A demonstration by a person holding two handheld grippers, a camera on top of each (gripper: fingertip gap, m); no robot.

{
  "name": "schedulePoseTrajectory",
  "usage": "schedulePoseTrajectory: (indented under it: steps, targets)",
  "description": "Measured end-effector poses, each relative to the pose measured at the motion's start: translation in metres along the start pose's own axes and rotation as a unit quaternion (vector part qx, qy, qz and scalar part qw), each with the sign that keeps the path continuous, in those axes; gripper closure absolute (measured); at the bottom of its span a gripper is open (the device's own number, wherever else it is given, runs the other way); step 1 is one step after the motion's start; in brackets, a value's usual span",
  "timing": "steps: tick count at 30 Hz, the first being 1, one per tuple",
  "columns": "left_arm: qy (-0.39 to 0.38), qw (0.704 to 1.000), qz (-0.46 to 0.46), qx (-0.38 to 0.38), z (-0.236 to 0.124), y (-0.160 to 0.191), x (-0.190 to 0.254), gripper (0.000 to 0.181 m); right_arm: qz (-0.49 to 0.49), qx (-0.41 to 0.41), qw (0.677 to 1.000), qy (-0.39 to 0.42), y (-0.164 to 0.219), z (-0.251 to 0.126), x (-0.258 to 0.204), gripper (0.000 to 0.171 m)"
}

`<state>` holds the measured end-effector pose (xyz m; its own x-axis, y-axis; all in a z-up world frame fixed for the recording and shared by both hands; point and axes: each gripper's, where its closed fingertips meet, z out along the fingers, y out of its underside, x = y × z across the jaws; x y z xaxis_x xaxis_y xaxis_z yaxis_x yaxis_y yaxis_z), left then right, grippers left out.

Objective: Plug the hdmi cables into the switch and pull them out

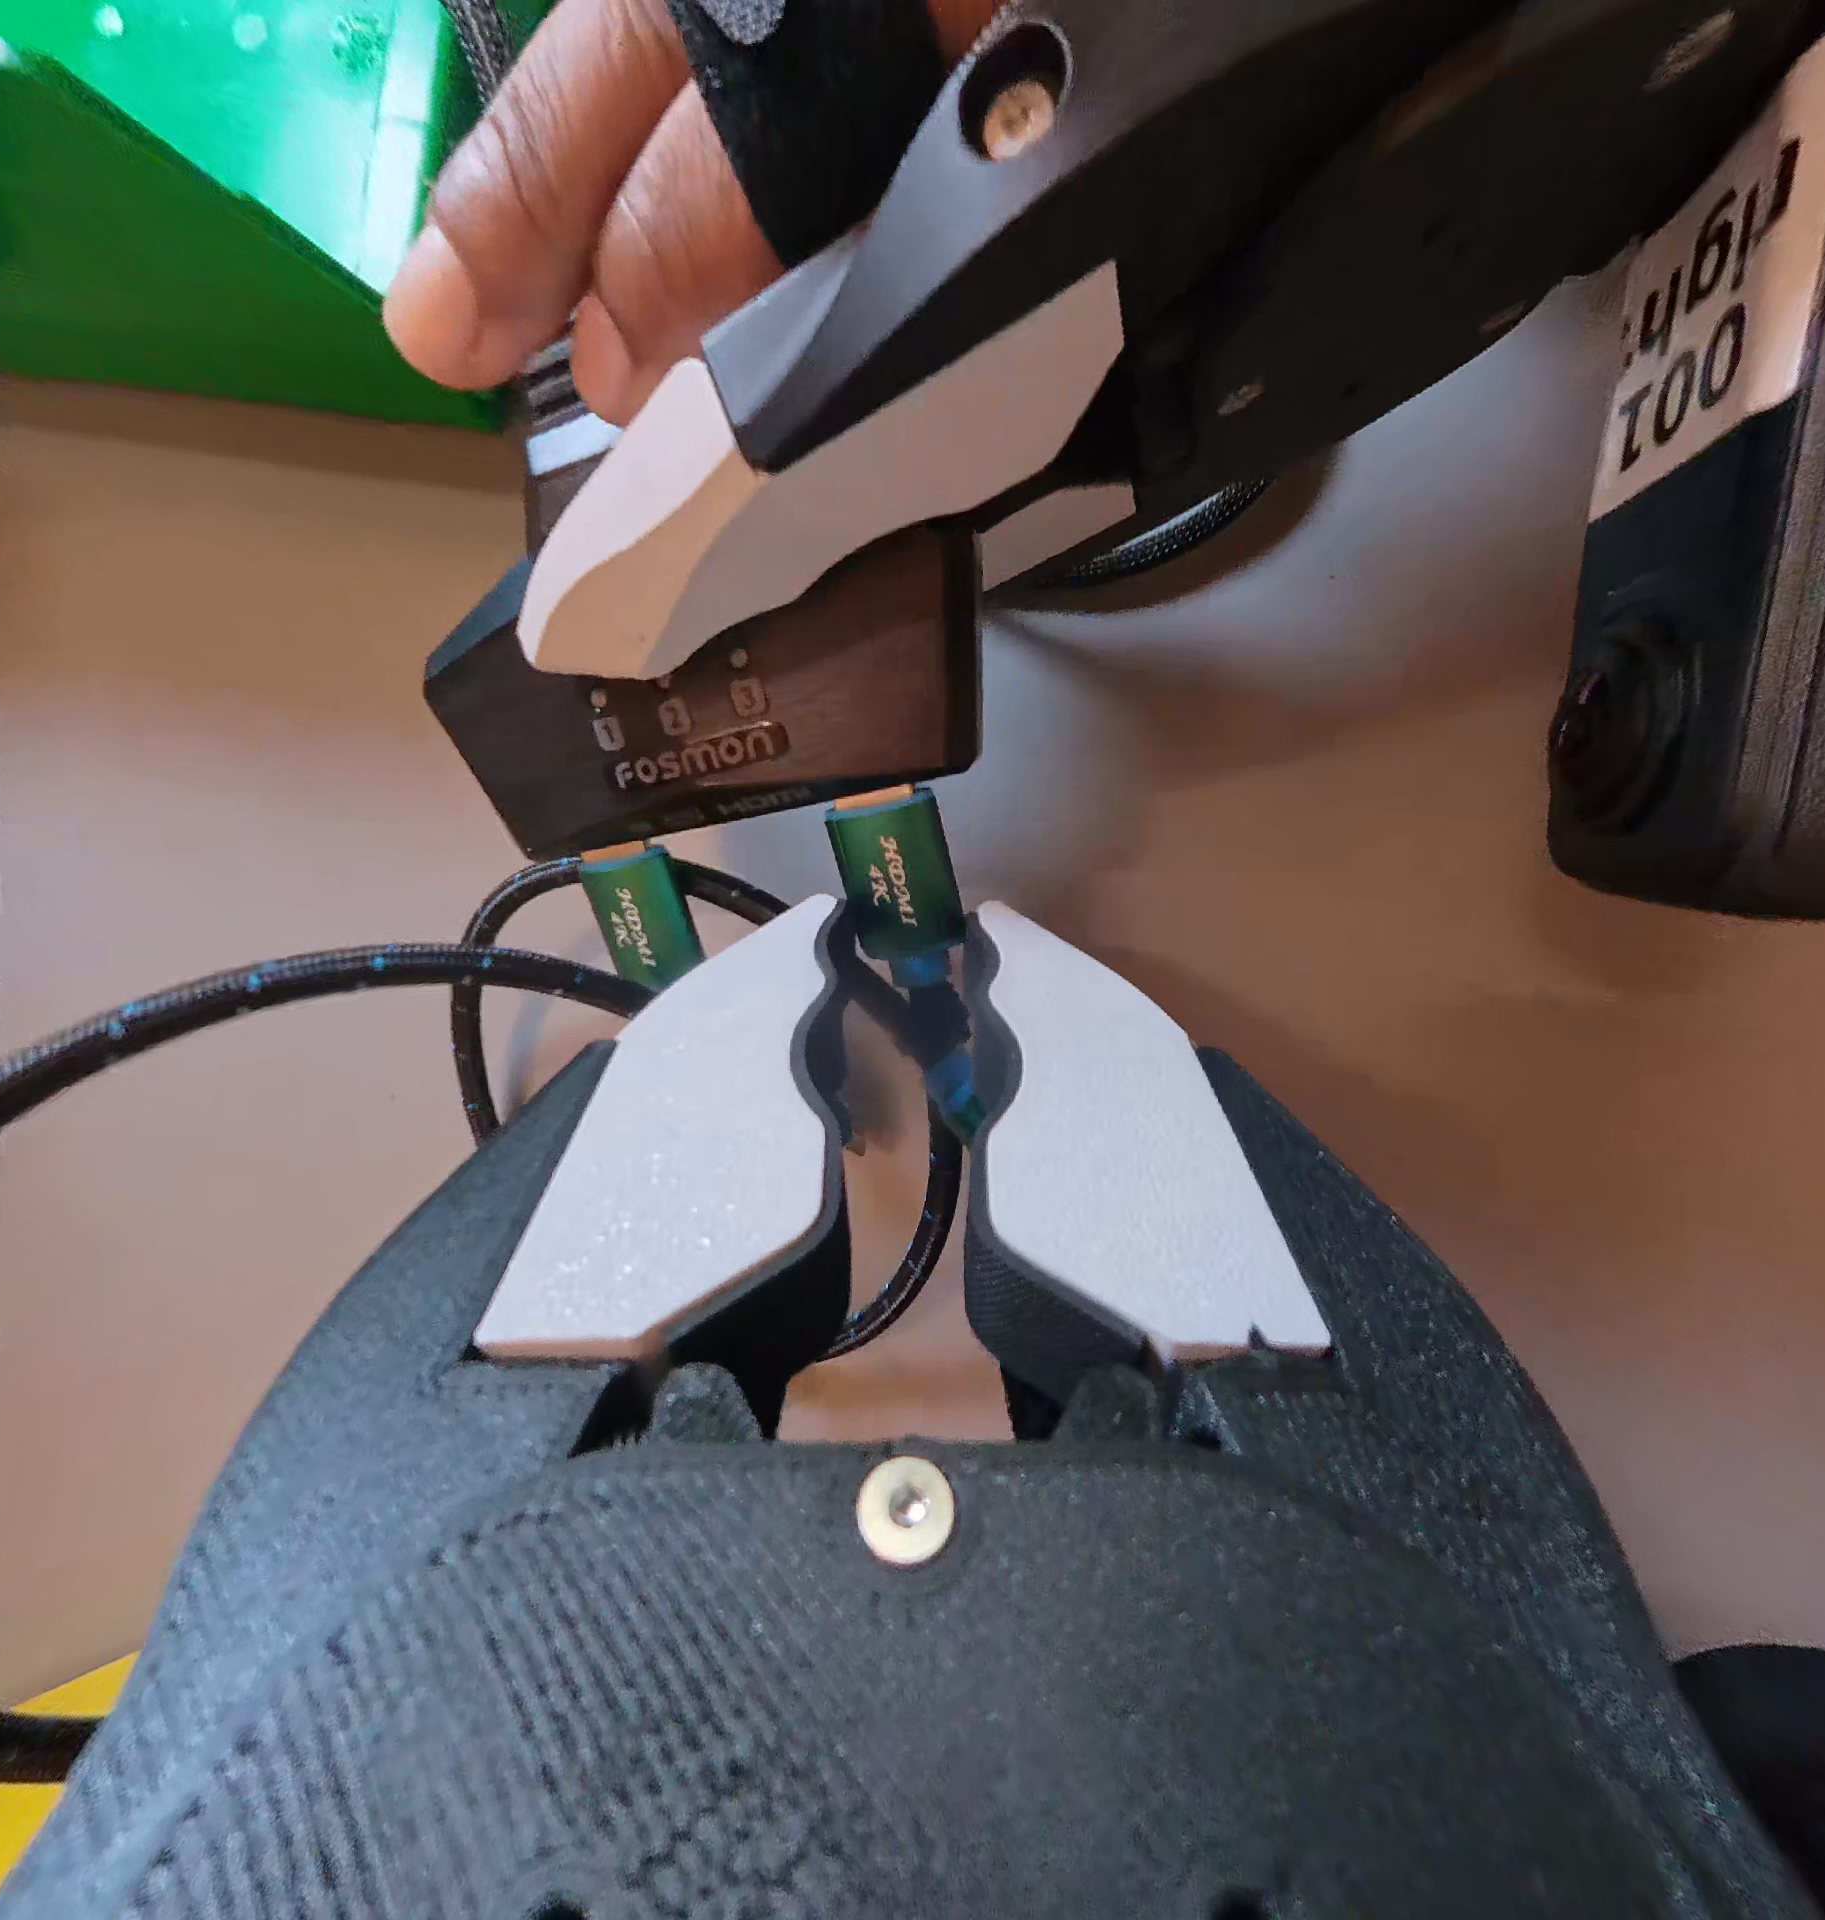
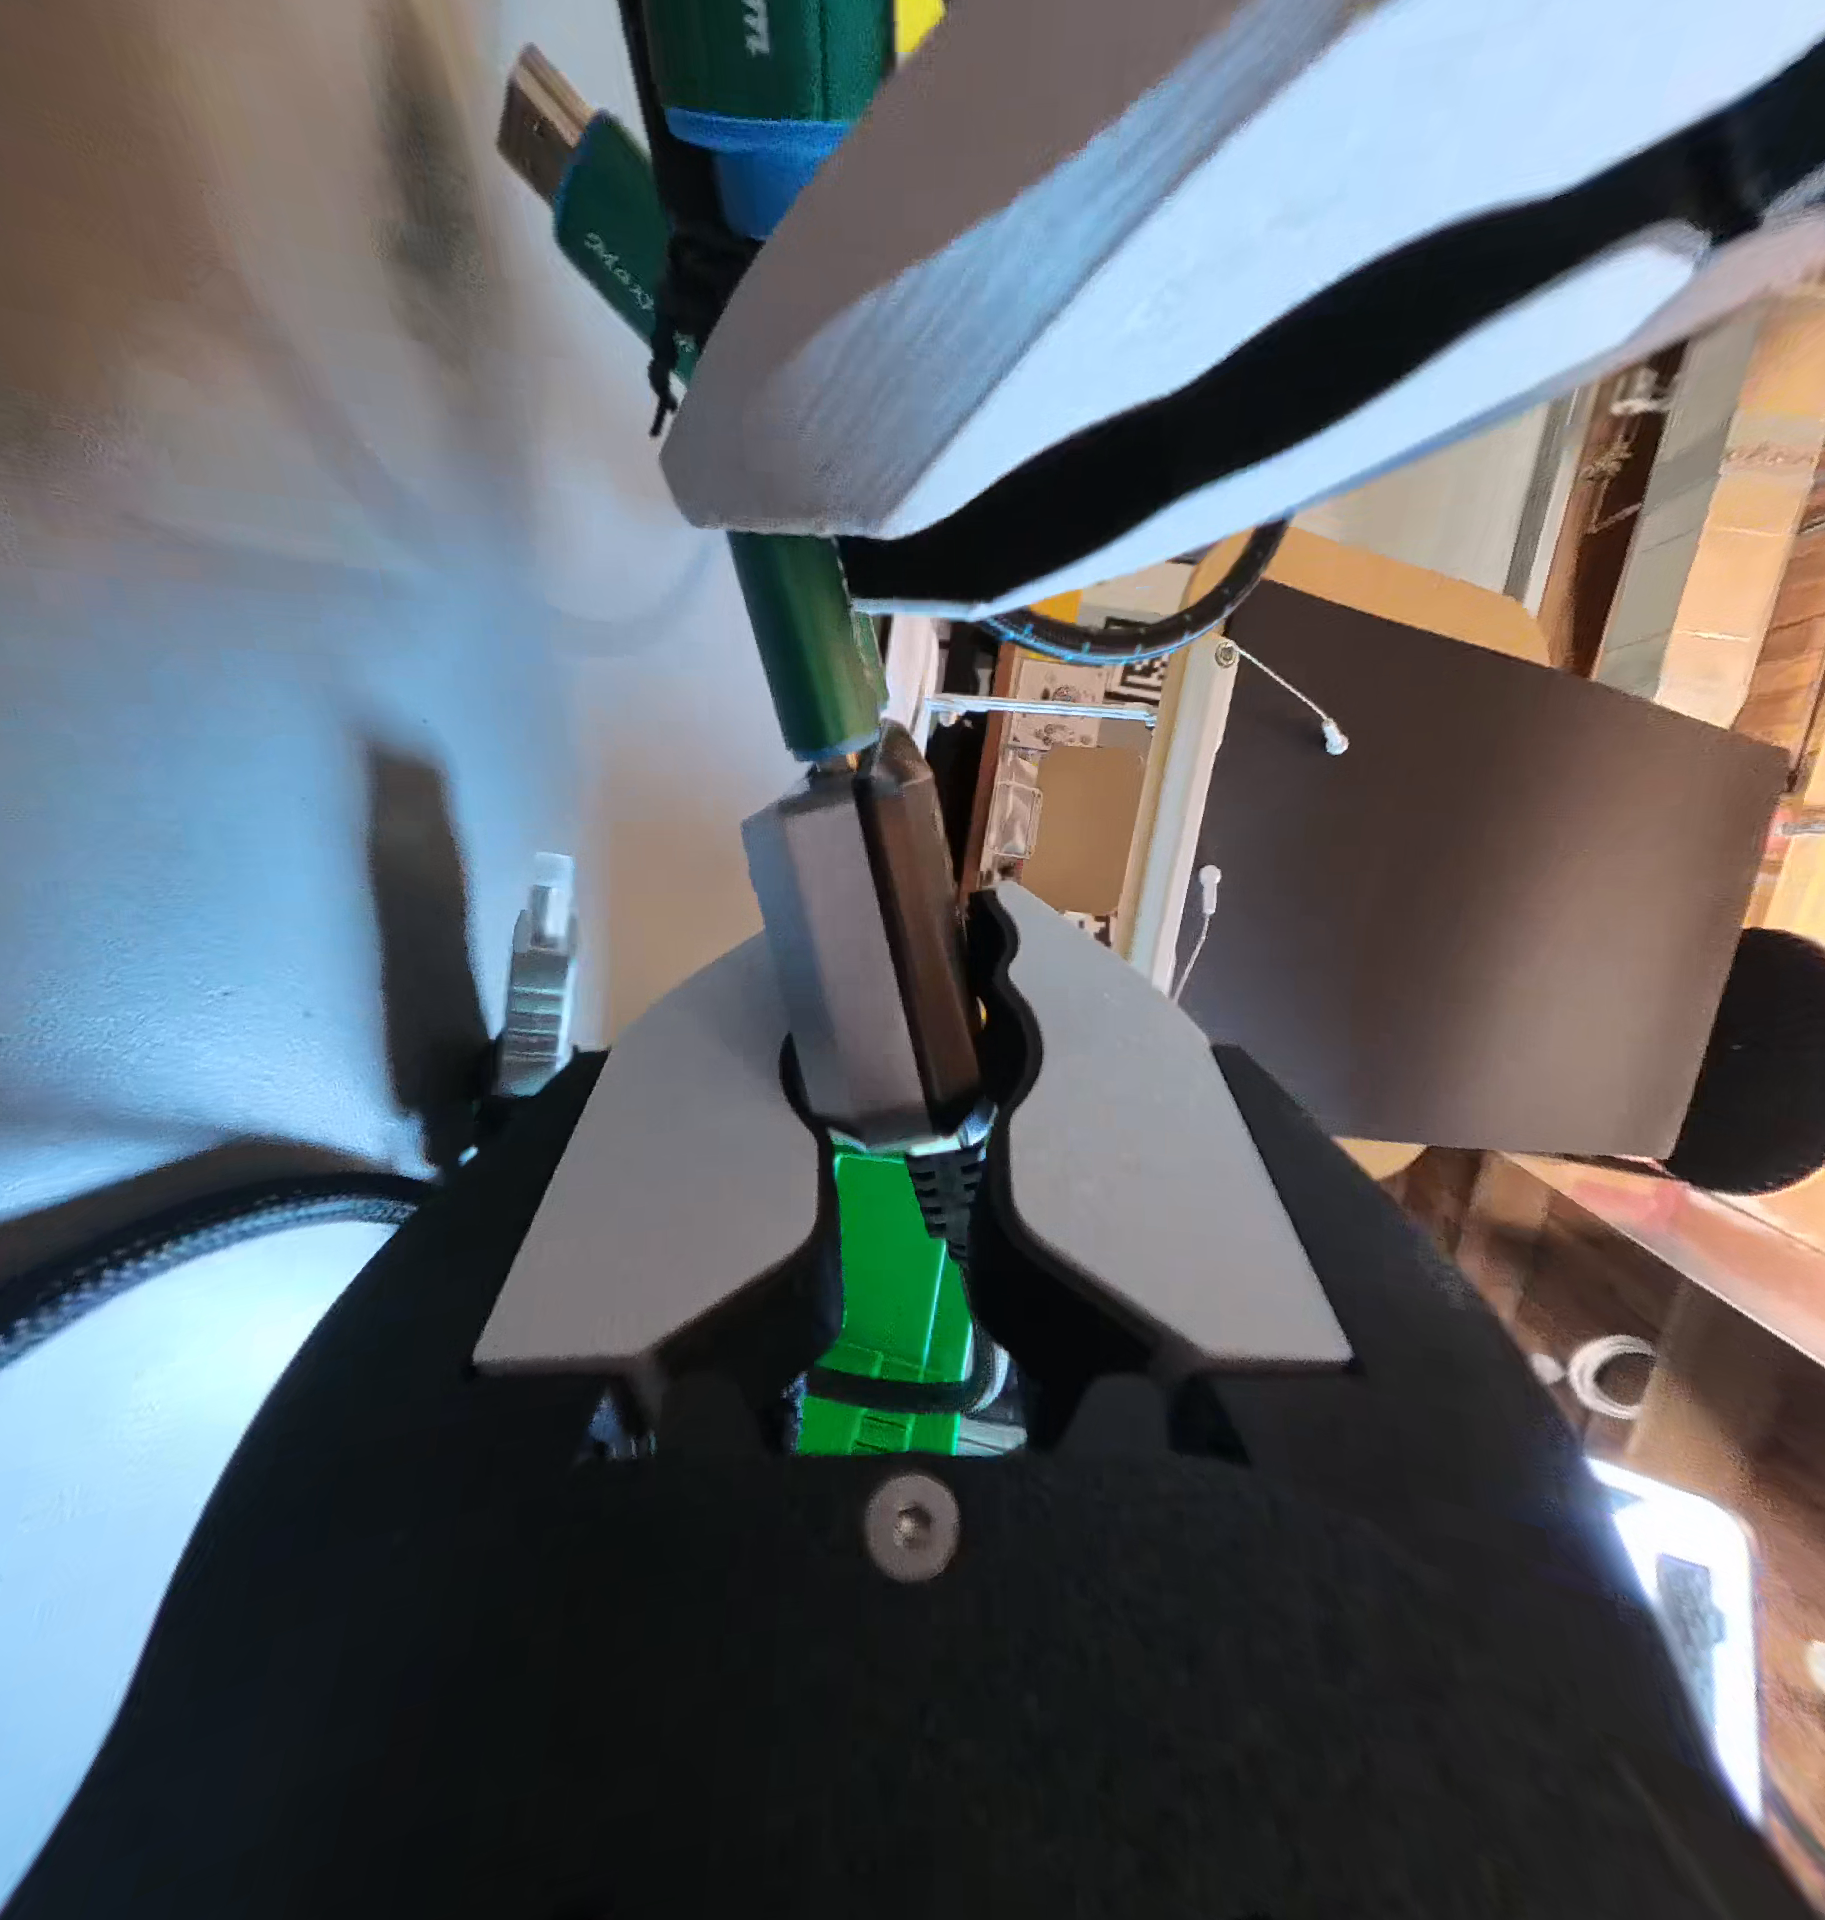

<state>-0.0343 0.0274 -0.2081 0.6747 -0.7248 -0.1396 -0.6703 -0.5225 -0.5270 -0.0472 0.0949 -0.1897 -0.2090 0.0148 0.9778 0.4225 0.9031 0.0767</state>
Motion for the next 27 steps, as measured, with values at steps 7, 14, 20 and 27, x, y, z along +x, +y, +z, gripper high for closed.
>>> schedulePoseTrajectory:
  steps: [7,14,20,27]
  targets:
    - [-0.071,0.973,-0.01,0.22,-0.095,-0.052,-0.024,0.145,0.14,0.035,0.99,0.011,0.014,-0.012,0.039,0.147]
    - [-0.142,0.888,-0.052,0.435,-0.23,-0.052,-0.045,0.146,0.455,0.128,0.881,0.014,0.042,-0.043,0.113,0.147]
    - [-0.017,0.901,-0.07,0.427,-0.168,-0.075,-0.027,0.137,0.661,0.369,0.652,-0.045,0.026,-0.087,0.17,0.149]
    - [0.055,0.837,-0.058,0.542,-0.147,-0.136,-0.004,0.158,0.635,0.44,0.607,-0.187,-0.028,-0.1,0.151,0.148]
